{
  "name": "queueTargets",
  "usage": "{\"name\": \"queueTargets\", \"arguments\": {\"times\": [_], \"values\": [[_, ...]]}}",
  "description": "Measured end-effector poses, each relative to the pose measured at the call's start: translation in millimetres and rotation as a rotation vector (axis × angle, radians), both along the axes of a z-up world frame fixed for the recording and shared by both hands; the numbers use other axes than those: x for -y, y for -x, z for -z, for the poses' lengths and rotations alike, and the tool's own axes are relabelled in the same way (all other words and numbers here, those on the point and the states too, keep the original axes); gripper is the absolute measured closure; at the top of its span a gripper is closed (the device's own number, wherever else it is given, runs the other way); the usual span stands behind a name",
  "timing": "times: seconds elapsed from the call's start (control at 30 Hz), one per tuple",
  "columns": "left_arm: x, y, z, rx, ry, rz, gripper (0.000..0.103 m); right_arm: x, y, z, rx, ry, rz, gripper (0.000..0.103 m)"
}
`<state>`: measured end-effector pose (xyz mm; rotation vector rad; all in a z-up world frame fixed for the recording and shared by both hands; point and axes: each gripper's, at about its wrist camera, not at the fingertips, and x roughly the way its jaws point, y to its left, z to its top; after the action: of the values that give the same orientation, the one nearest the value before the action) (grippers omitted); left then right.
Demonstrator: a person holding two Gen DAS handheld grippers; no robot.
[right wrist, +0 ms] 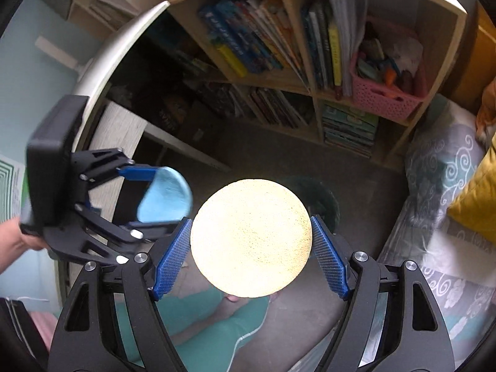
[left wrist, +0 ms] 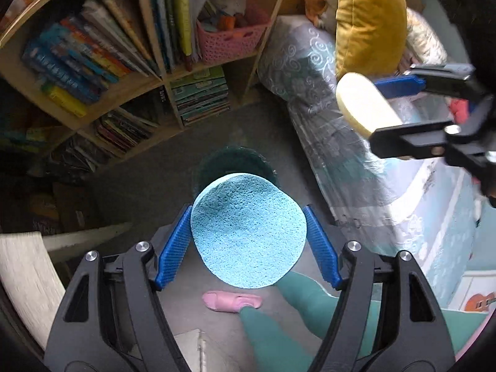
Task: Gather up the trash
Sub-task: 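Carry both sponges to the teal bin and open both tools over it, then move both open tools back over the table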
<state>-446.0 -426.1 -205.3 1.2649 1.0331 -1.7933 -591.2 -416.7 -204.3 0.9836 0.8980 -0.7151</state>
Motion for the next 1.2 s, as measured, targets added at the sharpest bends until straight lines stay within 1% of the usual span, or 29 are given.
{"name": "queueTargets", "arguments": {"times": [0.03,0.07,0.13,0.27,0.33,0.53,0.67,0.87,1.0,1.03,1.1,1.2], "values": [[4,8,7,0.019,-0.007,0.019,0.029,3,2,3,-0.001,-0.003,0.004,0.027],[7,17,13,0.029,-0.009,0.028,0.022,6,4,5,-0.001,-0.01,0.006,0.026],[9,22,17,0.051,-0.013,0.036,0.012,11,7,9,-0.009,-0.022,0.02,0.017],[13,26,24,0.076,-0.041,0.039,0.012,17,16,10,-0.006,-0.023,0.03,0.017],[11,24,22,0.083,-0.034,0.033,0.012,17,19,9,-0.005,-0.021,0.033,0.017],[7,15,16,0.069,-0.032,-0.011,0.012,18,28,7,0.003,-0.03,0.057,0.017],[0,3,6,0.056,-0.021,-0.038,0.012,18,24,4,0.006,-0.026,0.046,0.017],[-14,-19,-9,0.053,0.001,-0.093,0.012,15,7,-8,0.018,-0.008,0.022,0.017],[-25,-37,-27,0.045,0.026,-0.138,0.012,11,-10,-23,0.023,0.018,-0.016,0.017],[-29,-42,-33,0.043,0.038,-0.151,0.012,10,-18,-29,0.027,0.028,-0.033,0.017],[-38,-58,-49,0.04,0.094,-0.187,0.012,8,-29,-37,0.033,0.042,-0.055,0.017],[-50,-80,-69,0.045,0.137,-0.229,0.011,5,-59,-56,0.048,0.087,-0.121,0.017]]}}
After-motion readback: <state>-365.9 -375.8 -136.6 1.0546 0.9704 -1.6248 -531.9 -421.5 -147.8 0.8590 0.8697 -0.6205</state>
